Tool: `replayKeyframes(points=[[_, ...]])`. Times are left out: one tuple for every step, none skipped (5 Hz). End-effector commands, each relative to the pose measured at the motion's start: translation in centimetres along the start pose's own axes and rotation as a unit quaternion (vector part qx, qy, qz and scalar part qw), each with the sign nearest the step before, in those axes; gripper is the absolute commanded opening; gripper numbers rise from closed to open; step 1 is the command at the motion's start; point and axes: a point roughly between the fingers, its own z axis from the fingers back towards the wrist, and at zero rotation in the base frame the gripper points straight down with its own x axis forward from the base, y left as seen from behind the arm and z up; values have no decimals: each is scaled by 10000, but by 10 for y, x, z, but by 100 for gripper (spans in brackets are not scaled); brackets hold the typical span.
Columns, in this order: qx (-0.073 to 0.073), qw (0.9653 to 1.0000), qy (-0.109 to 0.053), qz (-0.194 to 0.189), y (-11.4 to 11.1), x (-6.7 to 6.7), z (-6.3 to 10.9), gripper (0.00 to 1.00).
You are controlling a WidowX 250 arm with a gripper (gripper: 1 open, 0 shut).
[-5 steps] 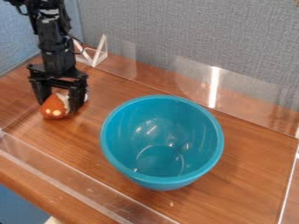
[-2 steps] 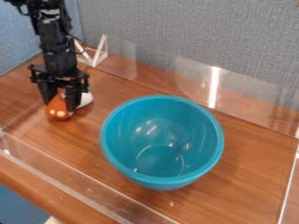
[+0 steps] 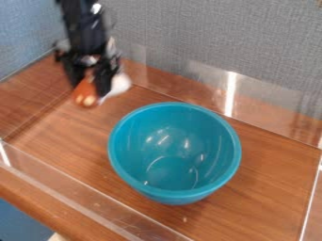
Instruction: Put the mushroom in the blue bowl
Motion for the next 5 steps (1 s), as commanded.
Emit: replayKeyframes(points=[[6, 9950, -630, -773, -49, 9, 57, 0], [-164, 9837, -664, -1663, -99, 1, 55, 0], [-367, 9718, -407, -2293, -149, -24, 33, 0], [-434, 9692, -161, -2417, -158, -35, 3, 0], [-423, 9695, -15, -2416, -158, -35, -20, 0]])
